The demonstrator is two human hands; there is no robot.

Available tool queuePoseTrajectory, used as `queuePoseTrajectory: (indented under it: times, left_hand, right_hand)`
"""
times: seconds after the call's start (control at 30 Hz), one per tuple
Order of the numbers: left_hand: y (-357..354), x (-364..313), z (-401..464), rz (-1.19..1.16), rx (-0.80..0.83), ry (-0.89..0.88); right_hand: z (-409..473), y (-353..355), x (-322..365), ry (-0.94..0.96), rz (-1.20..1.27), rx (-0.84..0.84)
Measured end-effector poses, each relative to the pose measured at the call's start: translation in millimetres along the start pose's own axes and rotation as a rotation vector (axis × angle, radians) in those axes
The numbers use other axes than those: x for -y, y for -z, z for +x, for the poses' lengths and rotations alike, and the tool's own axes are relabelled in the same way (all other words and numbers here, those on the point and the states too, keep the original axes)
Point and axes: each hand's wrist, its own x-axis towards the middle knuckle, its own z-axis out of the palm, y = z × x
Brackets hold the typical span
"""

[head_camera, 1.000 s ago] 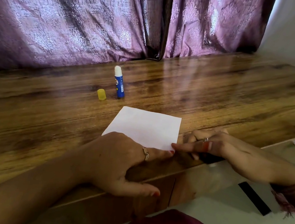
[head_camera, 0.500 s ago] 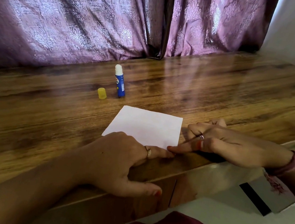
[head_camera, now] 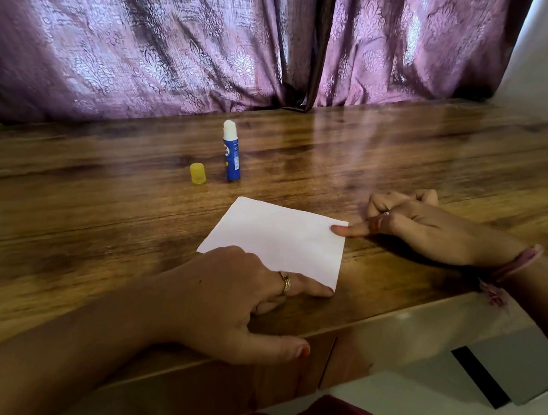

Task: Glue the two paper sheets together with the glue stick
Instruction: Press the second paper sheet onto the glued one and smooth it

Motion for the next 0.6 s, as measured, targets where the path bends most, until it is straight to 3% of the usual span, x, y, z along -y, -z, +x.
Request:
queuePoseTrajectory:
  times: [0.1,0.6]
  left_hand:
    - [-1,1,0,0.01,-0.003,-0.008]
    - [-1,-1,-5,0.093,-0.04,-0.054]
  right_hand:
    - [7,4,-3,-0.031,0.176,-0.196]
    - [5,0,-8,-0.001,0.367,-0.264]
